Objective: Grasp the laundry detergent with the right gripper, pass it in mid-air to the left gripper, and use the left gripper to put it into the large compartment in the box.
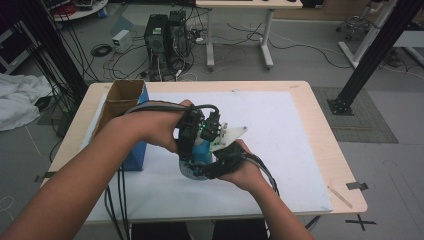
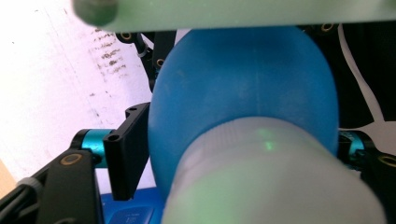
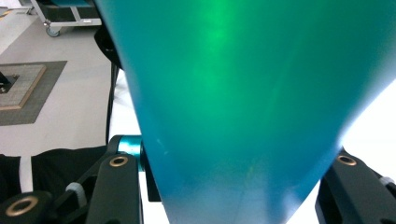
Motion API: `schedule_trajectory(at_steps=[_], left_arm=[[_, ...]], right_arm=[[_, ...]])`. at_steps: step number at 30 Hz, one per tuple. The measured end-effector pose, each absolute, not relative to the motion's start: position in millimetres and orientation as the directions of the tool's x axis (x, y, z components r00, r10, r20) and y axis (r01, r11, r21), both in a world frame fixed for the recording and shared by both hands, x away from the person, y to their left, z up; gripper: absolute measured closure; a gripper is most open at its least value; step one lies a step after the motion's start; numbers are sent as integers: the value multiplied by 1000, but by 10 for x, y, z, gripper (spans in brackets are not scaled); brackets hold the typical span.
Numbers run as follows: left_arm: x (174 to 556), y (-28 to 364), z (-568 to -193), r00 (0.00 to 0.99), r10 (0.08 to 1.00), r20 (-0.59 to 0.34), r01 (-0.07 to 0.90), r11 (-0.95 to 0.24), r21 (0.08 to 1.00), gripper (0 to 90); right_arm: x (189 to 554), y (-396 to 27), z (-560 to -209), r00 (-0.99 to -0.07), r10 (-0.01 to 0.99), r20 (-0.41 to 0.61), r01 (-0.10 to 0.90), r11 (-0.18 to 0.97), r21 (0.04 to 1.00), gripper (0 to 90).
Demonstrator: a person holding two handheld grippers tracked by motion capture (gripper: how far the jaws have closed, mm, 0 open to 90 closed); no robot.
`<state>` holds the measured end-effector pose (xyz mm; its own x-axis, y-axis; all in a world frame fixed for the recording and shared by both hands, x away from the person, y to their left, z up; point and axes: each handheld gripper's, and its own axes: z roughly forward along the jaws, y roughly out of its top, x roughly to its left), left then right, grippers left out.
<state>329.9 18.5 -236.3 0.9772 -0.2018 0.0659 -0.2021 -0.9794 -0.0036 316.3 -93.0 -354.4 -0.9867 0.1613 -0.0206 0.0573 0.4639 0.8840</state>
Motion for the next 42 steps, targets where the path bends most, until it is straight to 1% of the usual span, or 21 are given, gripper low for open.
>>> schedule_trajectory(at_steps=[2, 6, 11, 17, 30, 33, 35, 37, 38, 40, 42], left_arm=[[3296, 180, -2373, 976, -204, 69, -204, -979, -11, 285], [3293, 181, -2368, 976, -204, 72, -204, -979, -9, 313], [3293, 180, -2374, 977, -200, 74, -200, -980, -8, 314], [3287, 179, -2376, 976, -211, 59, -210, -977, -18, 381], [3278, 181, -2352, 978, -198, 61, -197, -980, -11, 392], [3269, 188, -2325, 977, -200, 78, -201, -980, 6, 393], [3276, 184, -2323, 978, -195, 76, -196, -981, 6, 393], [3275, 169, -2329, 976, -202, 76, -203, -979, 2, 393], [3275, 160, -2329, 975, -207, 79, -208, -978, 3, 393], [3276, 150, -2327, 976, -205, 80, -206, -979, 4, 393], [3283, 151, -2322, 977, -196, 77, -198, -980, 10, 393]], right_arm=[[3161, -924, -3547, -987, 162, -16, 63, 466, 882, 462], [3165, -926, -3547, -987, 162, -22, 57, 468, 882, 462], [3165, -924, -3546, -987, 162, -14, 64, 467, 882, 463], [3169, -913, -3554, -986, 164, -13, 66, 468, 881, 464], [3179, -931, -3552, -987, 157, -20, 57, 469, 882, 454], [3168, -959, -3526, -988, 155, 4, 73, 447, 891, 448], [3186, -975, -3520, -986, 166, -22, 56, 454, 889, 445], [3186, -978, -3519, -986, 164, -13, 64, 456, 888, 433], [3185, -976, -3521, -986, 167, -6, 71, 457, 887, 406], [3192, -983, -3528, -985, 170, -10, 71, 461, 884, 313], [3193, -1005, -3535, -985, 171, 2, 81, 459, 885, 312]])
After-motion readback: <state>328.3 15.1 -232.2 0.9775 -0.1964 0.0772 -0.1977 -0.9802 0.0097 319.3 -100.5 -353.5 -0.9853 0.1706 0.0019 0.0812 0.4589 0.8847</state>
